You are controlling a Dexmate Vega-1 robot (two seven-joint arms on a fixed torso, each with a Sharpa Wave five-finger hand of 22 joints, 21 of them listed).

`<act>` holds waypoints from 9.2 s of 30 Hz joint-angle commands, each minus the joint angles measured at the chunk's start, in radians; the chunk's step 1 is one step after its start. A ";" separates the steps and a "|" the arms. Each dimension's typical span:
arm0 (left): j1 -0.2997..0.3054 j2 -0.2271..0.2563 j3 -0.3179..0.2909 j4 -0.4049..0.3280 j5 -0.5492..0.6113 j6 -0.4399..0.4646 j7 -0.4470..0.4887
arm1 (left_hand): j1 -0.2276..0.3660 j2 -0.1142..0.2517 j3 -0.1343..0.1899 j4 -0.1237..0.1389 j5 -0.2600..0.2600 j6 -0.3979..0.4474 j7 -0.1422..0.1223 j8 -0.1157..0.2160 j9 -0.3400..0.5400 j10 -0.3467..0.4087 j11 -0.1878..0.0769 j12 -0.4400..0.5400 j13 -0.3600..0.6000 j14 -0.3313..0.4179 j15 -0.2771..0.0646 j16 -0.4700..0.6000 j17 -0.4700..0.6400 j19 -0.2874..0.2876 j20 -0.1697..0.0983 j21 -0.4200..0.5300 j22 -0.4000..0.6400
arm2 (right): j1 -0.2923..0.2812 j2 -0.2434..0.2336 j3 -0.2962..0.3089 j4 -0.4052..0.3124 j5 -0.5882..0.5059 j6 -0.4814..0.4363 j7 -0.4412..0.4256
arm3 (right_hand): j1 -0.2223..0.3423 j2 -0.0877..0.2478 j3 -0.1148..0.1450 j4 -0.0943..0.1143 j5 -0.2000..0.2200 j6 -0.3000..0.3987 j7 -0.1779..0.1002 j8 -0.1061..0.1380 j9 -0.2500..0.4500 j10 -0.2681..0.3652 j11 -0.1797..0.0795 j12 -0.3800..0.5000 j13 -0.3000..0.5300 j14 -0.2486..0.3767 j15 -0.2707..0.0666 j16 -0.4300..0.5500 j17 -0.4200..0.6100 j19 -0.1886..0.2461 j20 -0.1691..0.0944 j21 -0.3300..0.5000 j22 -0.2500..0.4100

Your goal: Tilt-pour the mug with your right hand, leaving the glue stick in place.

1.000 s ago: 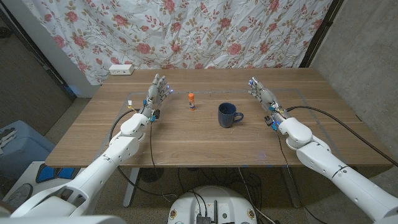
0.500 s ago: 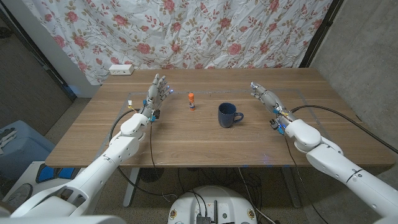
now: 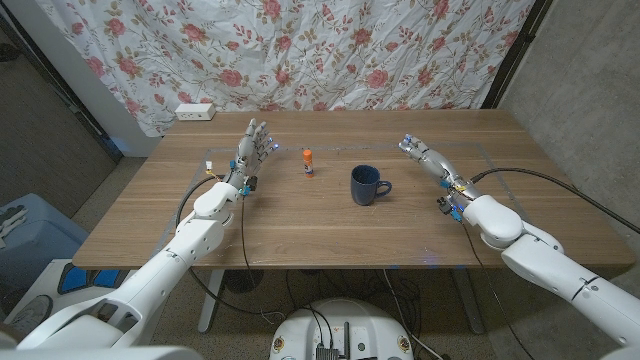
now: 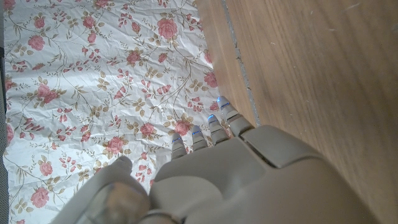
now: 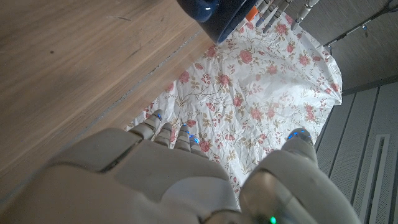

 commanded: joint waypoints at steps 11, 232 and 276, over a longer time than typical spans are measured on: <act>0.000 0.001 0.000 0.001 -0.001 0.000 -0.002 | -0.003 0.119 0.006 0.001 0.004 -0.004 -0.006 0.006 0.002 -0.003 -0.007 0.004 0.004 0.008 -0.003 0.005 0.005 0.008 0.000 0.006 0.003 | -0.029 -0.030 -0.018 -0.055 -0.155 -0.043 -0.055 | 0.038 -0.034 -0.014 -0.021 0.026 -0.111 -0.005 -0.006 0.004 -0.070 0.003 -0.001 0.004 -0.049 0.010 0.005 -0.002 -0.027 0.005 0.003 0.002; 0.001 0.002 0.000 -0.002 -0.001 0.002 -0.002 | -0.003 0.119 0.006 0.001 0.004 -0.003 -0.006 0.006 0.002 -0.004 -0.005 0.004 0.004 0.008 -0.004 0.005 0.005 0.009 -0.001 0.006 0.003 | 0.107 0.179 -0.153 0.165 -0.371 0.102 -0.215 | 0.631 0.034 0.088 -0.024 0.095 0.612 -0.056 0.429 0.055 0.721 -0.135 0.223 0.158 0.710 -0.235 0.254 0.071 0.510 -0.129 0.031 0.004; 0.001 0.002 0.000 -0.002 -0.001 0.002 -0.002 | -0.003 0.119 0.006 0.001 0.004 -0.002 -0.007 0.007 0.002 -0.004 -0.004 0.004 0.004 0.008 -0.004 0.005 0.005 0.009 0.000 0.006 0.003 | 0.086 -0.075 -0.056 -0.127 -0.416 -0.218 -0.055 | 0.658 0.058 0.097 -0.024 0.058 0.639 -0.061 0.444 0.045 0.763 -0.147 0.228 0.173 0.746 -0.241 0.268 0.081 0.529 -0.130 0.030 0.005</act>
